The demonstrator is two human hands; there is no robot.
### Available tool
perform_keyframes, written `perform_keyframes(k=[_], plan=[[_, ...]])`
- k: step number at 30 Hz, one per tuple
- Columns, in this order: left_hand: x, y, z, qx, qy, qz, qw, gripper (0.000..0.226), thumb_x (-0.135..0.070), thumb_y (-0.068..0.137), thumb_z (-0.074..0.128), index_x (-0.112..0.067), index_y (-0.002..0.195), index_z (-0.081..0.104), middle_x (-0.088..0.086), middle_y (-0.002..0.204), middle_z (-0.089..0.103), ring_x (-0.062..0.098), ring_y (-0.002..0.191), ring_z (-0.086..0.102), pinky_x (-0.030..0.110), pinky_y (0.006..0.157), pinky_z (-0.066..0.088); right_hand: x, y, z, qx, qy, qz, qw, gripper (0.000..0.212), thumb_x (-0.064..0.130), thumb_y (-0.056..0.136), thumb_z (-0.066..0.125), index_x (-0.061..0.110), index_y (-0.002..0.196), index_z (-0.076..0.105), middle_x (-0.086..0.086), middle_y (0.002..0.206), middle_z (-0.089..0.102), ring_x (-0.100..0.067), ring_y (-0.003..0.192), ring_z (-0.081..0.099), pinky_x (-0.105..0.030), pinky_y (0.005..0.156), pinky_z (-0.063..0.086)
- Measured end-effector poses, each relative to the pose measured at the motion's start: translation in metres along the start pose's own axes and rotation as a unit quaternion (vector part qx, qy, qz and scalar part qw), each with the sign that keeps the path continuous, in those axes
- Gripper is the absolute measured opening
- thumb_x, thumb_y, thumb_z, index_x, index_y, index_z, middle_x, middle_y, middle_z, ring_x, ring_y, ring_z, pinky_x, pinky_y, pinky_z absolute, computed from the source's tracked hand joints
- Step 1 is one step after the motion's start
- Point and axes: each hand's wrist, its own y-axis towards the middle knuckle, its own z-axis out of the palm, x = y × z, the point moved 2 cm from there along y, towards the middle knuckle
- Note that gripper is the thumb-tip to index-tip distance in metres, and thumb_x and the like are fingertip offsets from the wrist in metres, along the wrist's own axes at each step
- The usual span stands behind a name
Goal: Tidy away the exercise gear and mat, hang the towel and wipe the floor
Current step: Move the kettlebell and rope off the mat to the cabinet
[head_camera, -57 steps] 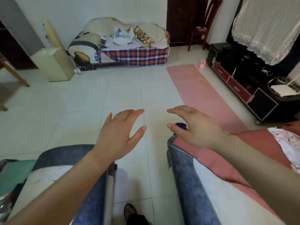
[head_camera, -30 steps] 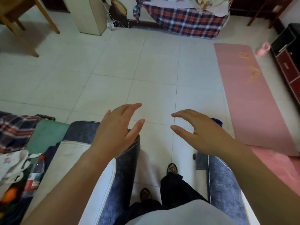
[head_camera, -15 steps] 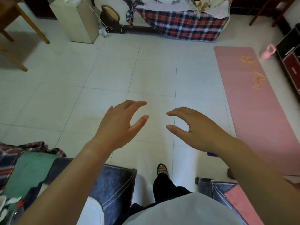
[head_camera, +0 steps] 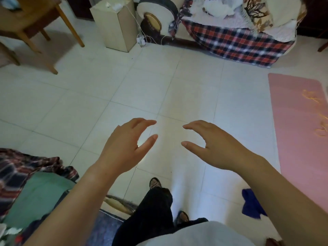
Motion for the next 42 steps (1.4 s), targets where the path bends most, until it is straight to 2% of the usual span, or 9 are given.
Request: perform_keyframes(k=[4, 8, 12, 19, 26, 31, 35, 38, 42], plan=[[0.056, 0.046, -0.021, -0.032, -0.022, -0.038, 0.999, 0.052, -0.062, 0.086, 0.028, -0.041, 0.133, 0.038, -0.016, 0.134, 0.043, 0.005, 0.107, 0.052, 0.05, 0.098, 0.043, 0.025, 0.093, -0.004, 0.003, 0.003, -0.033, 0.999, 0.053, 0.057, 0.089, 0.042, 0.036, 0.137, 0.036, 0.021, 0.142, 0.035, 0.002, 0.093, 0.042, -0.019, 0.085, 0.033], [0.111, 0.102, -0.051, -0.042, -0.036, -0.068, 0.996, 0.046, -0.055, 0.09, 0.036, -0.041, 0.134, 0.037, -0.016, 0.137, 0.042, 0.004, 0.088, 0.057, 0.043, 0.093, 0.046, 0.057, 0.187, -0.008, 0.005, 0.016, -0.062, 0.998, 0.052, 0.056, 0.09, 0.044, 0.035, 0.137, 0.037, 0.02, 0.141, 0.036, -0.002, 0.114, 0.043, -0.019, 0.089, 0.036], [0.17, 0.163, -0.103, -0.034, -0.019, -0.08, 0.996, 0.047, -0.047, 0.091, 0.044, -0.039, 0.137, 0.035, -0.016, 0.138, 0.041, -0.001, 0.072, 0.051, 0.041, 0.095, 0.044, 0.1, 0.29, -0.026, 0.023, 0.015, -0.093, 0.995, 0.054, 0.054, 0.09, 0.045, 0.034, 0.139, 0.035, 0.02, 0.142, 0.034, 0.0, 0.117, 0.04, -0.017, 0.091, 0.033], [0.253, 0.256, -0.172, -0.044, 0.004, -0.09, 0.995, 0.046, -0.046, 0.091, 0.046, -0.038, 0.136, 0.036, -0.017, 0.136, 0.042, -0.004, 0.067, 0.05, 0.042, 0.095, 0.044, 0.132, 0.422, -0.057, 0.039, -0.01, -0.118, 0.992, 0.056, 0.052, 0.091, 0.044, 0.033, 0.142, 0.029, 0.016, 0.147, 0.029, -0.003, 0.131, 0.029, -0.014, 0.097, 0.024], [0.281, 0.399, -0.195, -0.008, 0.015, -0.033, 0.999, 0.046, -0.045, 0.091, 0.046, -0.038, 0.136, 0.037, -0.017, 0.135, 0.042, -0.005, 0.065, 0.048, 0.025, 0.078, 0.036, 0.091, 0.528, -0.101, 0.004, 0.027, -0.052, 0.998, 0.055, 0.051, 0.092, 0.044, 0.034, 0.142, 0.029, 0.018, 0.146, 0.029, -0.002, 0.13, 0.029, -0.013, 0.097, 0.024], [0.282, 0.549, -0.202, 0.019, 0.024, 0.025, 0.999, 0.045, -0.045, 0.092, 0.045, -0.037, 0.136, 0.038, -0.017, 0.136, 0.042, -0.003, 0.062, 0.051, 0.025, 0.078, 0.036, 0.039, 0.622, -0.158, -0.047, 0.051, -0.007, 0.998, 0.053, 0.05, 0.091, 0.045, 0.035, 0.141, 0.032, 0.019, 0.145, 0.03, 0.001, 0.126, 0.032, -0.01, 0.09, 0.023], [0.269, 0.669, -0.21, 0.025, 0.013, 0.07, 0.997, 0.043, -0.045, 0.092, 0.045, -0.037, 0.134, 0.04, -0.017, 0.135, 0.044, 0.002, 0.075, 0.055, 0.028, 0.082, 0.042, -0.002, 0.696, -0.218, -0.069, 0.048, 0.012, 0.996, 0.049, 0.049, 0.091, 0.045, 0.034, 0.138, 0.037, 0.019, 0.142, 0.034, 0.002, 0.122, 0.035, -0.009, 0.089, 0.026], [0.258, 0.741, -0.22, 0.023, 0.014, 0.104, 0.994, 0.042, -0.044, 0.092, 0.045, -0.037, 0.133, 0.041, -0.017, 0.134, 0.044, 0.005, 0.087, 0.051, 0.025, 0.08, 0.04, -0.029, 0.74, -0.262, -0.097, 0.041, 0.022, 0.994, 0.047, 0.049, 0.091, 0.046, 0.034, 0.136, 0.039, 0.02, 0.14, 0.036, 0.007, 0.104, 0.036, -0.001, 0.079, 0.027], [0.256, 0.82, -0.233, 0.017, 0.017, 0.128, 0.992, 0.042, -0.044, 0.092, 0.045, -0.036, 0.133, 0.042, -0.015, 0.134, 0.045, 0.007, 0.085, 0.054, 0.026, 0.079, 0.041, -0.057, 0.788, -0.308, -0.133, 0.049, 0.036, 0.989, 0.048, 0.05, 0.09, 0.046, 0.036, 0.135, 0.04, 0.02, 0.139, 0.037, 0.01, 0.098, 0.034, 0.001, 0.074, 0.028]])
